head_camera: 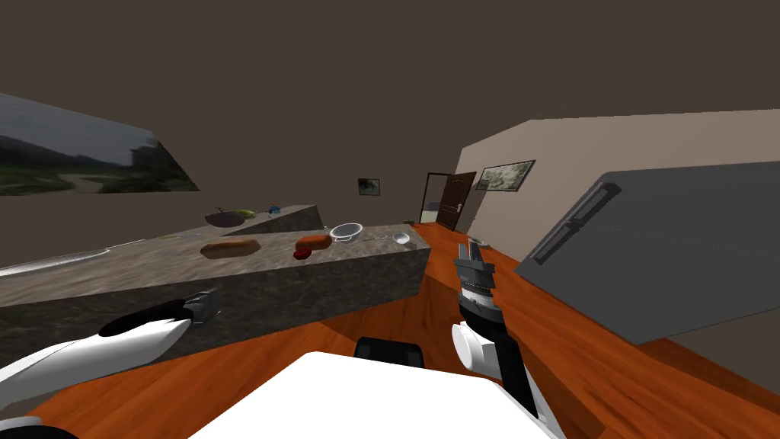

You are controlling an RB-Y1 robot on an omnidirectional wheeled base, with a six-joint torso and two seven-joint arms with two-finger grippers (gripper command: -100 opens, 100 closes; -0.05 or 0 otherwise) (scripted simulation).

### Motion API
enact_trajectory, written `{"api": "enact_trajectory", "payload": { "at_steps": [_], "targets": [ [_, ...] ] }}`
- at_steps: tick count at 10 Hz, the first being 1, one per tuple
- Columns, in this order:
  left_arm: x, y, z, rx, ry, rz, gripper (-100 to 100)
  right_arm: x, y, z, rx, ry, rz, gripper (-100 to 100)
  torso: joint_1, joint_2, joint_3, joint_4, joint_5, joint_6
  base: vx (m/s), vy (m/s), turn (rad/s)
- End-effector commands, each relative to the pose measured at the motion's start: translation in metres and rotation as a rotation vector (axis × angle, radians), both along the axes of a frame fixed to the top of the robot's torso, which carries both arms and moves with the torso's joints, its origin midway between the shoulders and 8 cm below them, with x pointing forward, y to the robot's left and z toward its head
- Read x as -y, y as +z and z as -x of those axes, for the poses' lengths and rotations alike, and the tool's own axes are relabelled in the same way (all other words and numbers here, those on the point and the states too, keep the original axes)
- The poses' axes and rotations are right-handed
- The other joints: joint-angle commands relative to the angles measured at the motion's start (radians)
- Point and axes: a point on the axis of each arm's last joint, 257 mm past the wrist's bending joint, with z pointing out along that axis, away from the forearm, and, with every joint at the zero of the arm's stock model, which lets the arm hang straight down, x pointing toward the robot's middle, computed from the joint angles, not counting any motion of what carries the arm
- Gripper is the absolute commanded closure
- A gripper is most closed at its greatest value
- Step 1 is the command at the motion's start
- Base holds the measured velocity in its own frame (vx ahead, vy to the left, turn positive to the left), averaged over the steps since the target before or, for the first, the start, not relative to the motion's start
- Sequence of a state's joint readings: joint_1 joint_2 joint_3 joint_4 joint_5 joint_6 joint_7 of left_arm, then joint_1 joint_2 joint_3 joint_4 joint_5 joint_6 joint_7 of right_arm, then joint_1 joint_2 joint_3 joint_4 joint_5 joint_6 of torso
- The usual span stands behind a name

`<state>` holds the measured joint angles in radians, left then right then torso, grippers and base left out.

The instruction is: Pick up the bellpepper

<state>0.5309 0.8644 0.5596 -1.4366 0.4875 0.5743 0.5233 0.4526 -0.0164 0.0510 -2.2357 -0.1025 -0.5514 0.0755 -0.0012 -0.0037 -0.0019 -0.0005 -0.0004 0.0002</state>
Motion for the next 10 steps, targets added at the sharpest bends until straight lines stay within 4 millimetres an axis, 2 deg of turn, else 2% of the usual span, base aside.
{"api": "enact_trajectory", "payload": {
  "at_steps": [1,2,3,4,5,6,7,8,9,10],
  "targets": [
    [-0.014,-0.005,0.021,-0.029,0.064,0.024,-100,0.000,0.000,0.000,0.000,0.000,0.000,0,0.000,0.000,0.000,0.000,0.000,0.000,0.056,-0.046,-0.144],
    [-0.030,0.004,0.037,-0.030,0.125,0.037,-100,0.000,0.000,0.000,0.000,0.000,0.000,0,0.000,0.001,0.000,0.000,0.000,-0.001,0.060,-0.056,-0.280],
    [-0.033,-0.003,0.049,-0.048,0.151,0.049,-100,0.000,0.000,0.000,0.000,0.000,0.000,0,0.000,0.000,0.000,0.000,0.000,0.000,0.058,-0.043,-0.136],
    [-0.046,0.005,0.065,-0.048,0.211,0.063,-100,0.000,0.000,0.000,0.000,0.000,0.000,0,0.000,0.001,0.000,0.000,0.000,-0.002,0.080,-0.056,-0.230],
    [-0.049,-0.001,0.077,-0.063,0.238,0.074,-100,0.000,0.000,0.000,0.000,0.000,0.000,0,0.000,0.000,0.000,0.000,0.000,0.000,0.073,-0.035,-0.135],
    [-0.060,0.006,0.094,-0.060,0.298,0.090,-100,0.000,0.000,0.000,0.000,0.000,0.000,0,0.001,0.000,0.000,0.000,0.000,-0.001,0.091,-0.027,-0.239],
    [-0.063,0.001,0.105,-0.074,0.322,0.100,-100,0.000,0.000,0.000,0.000,0.000,0.000,0,0.001,-0.001,-0.001,0.000,0.000,0.000,0.085,-0.014,-0.134],
    [-0.063,0.001,0.105,-0.074,0.322,0.100,-100,0.000,0.000,0.000,0.000,0.000,0.000,0,0.002,-0.001,-0.001,0.000,0.000,-0.002,0.040,-0.002,0.019],
    [-0.071,0.006,0.124,-0.074,0.387,0.122,-100,0.000,0.000,0.000,0.000,0.000,0.000,0,0.002,0.002,0.001,0.000,0.001,-0.002,0.071,-0.010,-0.202],
    [-0.073,0.002,0.132,-0.081,0.404,0.127,-100,0.000,0.000,0.000,0.000,0.000,0.000,0,0.002,0.000,0.000,0.000,0.000,-0.001,0.078,-0.009,-0.172]
  ]
}}
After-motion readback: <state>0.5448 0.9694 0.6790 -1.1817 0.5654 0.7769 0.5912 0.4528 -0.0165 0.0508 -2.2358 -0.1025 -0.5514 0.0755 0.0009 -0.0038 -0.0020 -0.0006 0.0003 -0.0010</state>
